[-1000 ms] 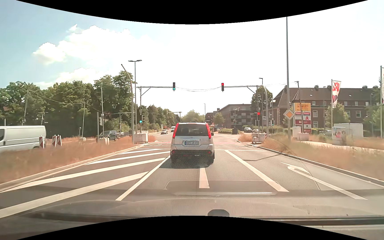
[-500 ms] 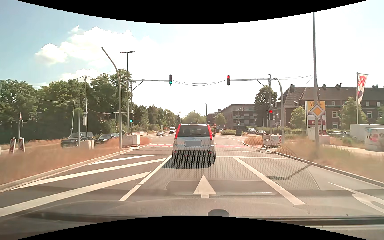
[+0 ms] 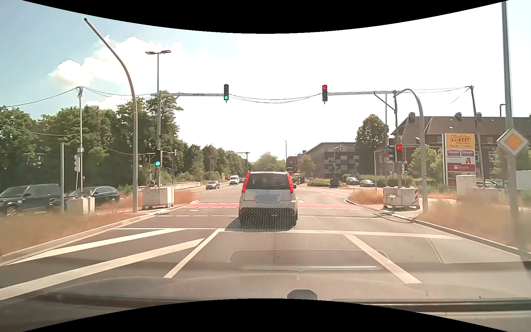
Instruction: Follow the waypoints while adhering to traffic rules and regulations
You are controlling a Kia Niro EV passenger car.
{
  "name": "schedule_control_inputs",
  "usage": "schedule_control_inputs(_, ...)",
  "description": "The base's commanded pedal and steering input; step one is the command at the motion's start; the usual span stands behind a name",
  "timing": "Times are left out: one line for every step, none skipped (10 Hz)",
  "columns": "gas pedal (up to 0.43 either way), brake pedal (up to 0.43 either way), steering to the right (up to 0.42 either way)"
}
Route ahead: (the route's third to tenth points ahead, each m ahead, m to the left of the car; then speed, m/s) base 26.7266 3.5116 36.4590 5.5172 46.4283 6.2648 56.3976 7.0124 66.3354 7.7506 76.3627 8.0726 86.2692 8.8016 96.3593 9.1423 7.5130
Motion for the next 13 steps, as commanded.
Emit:
schedule_control_inputs(0.189, 0.018, -0.004)
schedule_control_inputs(0.189, 0.018, -0.005)
schedule_control_inputs(0.189, 0.018, -0.008)
schedule_control_inputs(0.177, 0.018, -0.011)
schedule_control_inputs(0.177, 0.018, -0.011)
schedule_control_inputs(0.177, 0.018, -0.011)
schedule_control_inputs(0.177, 0.018, -0.012)
schedule_control_inputs(0.177, 0.018, -0.012)
schedule_control_inputs(0.177, 0.018, -0.012)
schedule_control_inputs(0.169, 0.018, -0.012)
schedule_control_inputs(0.169, 0.018, -0.013)
schedule_control_inputs(0.169, 0.018, -0.014)
schedule_control_inputs(0.169, 0.018, -0.013)
